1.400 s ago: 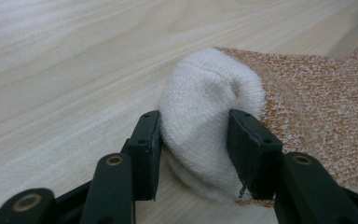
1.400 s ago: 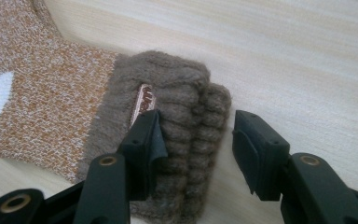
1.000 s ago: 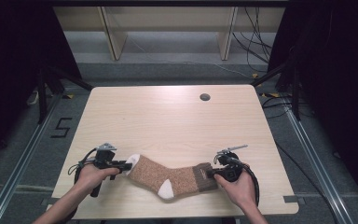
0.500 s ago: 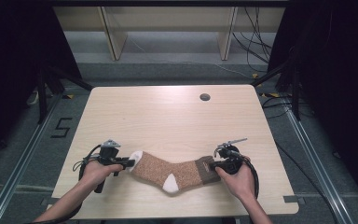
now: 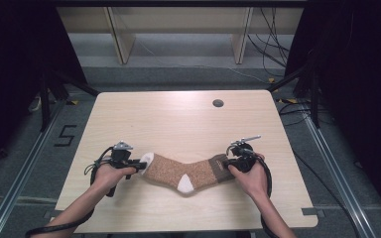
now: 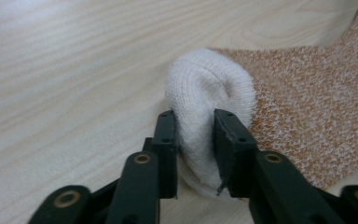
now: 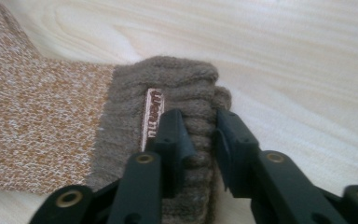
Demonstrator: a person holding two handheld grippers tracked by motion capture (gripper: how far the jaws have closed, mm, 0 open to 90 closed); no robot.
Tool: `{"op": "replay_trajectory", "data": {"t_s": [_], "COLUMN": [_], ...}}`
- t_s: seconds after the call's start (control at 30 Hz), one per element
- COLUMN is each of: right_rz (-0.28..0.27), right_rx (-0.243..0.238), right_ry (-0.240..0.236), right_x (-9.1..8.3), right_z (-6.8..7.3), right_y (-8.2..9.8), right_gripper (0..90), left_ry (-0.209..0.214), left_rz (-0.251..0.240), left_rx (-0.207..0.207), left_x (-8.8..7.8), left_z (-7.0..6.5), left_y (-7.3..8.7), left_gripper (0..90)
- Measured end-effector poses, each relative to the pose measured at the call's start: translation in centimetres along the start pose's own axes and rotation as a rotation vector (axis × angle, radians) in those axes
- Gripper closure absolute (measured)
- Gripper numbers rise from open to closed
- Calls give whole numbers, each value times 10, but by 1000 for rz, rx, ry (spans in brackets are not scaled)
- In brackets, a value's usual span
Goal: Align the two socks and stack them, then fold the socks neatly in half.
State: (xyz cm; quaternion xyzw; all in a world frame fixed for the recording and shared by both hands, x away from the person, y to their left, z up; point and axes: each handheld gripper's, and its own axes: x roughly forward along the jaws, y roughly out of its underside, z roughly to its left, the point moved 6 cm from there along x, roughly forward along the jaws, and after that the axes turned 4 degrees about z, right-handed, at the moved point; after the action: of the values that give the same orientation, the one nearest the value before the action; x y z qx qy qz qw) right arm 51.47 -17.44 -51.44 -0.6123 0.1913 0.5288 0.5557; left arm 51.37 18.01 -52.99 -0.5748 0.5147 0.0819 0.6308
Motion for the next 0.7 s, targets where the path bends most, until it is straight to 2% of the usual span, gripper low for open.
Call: {"op": "replay_trajectory", "data": {"t_s": [0.03,0.07,0.1,0.13,0.17,0.2,0.27,0.4,0.43,0.5,0.57,0.6,0.63,0.67,0.7], "right_rz": [-14,-24,-44,-83,-71,-89,-138,-155,-167,-165,-152,-151,-152,-138,-137], "right_rx": [-28,-4,-3,14,74,50,51,105,88,92,91,94,70,106,105], "right_ry": [5,-7,4,-1,-1,3,6,8,9,18,5,4,12,6,-3], "right_x": [-2,-4,-9,-10,-19,-21,-28,-37,-37,-39,-40,-39,-39,-39,-38], "right_z": [-2,0,0,1,4,0,-5,-11,-14,-16,-16,-16,-17,-13,-10], "right_y": [0,0,0,-1,1,1,1,9,10,14,18,18,18,19,19], "right_gripper": [683,648,604,573,540,527,505,490,485,479,474,474,474,476,477], "left_ry": [-14,-23,-31,-33,-41,-51,-65,-83,-87,-84,-83,-73,-64,-52,-30], "left_rz": [-17,-35,-55,-89,-105,-122,-148,-147,-145,-146,-146,-143,-149,-147,-144], "left_rx": [8,37,48,54,63,69,60,45,35,26,14,5,2,-14,-22], "left_x": [-2,-7,-11,-17,-22,-28,-36,-42,-42,-41,-40,-39,-38,-37,-35], "left_z": [0,-1,-2,-4,-4,-5,-4,2,3,5,5,5,4,3,3], "left_y": [-1,-4,-6,-10,-12,-15,-17,-13,-12,-11,-11,-11,-12,-12,-13], "left_gripper": [652,603,544,500,455,429,391,384,384,383,382,381,382,385,392]}}
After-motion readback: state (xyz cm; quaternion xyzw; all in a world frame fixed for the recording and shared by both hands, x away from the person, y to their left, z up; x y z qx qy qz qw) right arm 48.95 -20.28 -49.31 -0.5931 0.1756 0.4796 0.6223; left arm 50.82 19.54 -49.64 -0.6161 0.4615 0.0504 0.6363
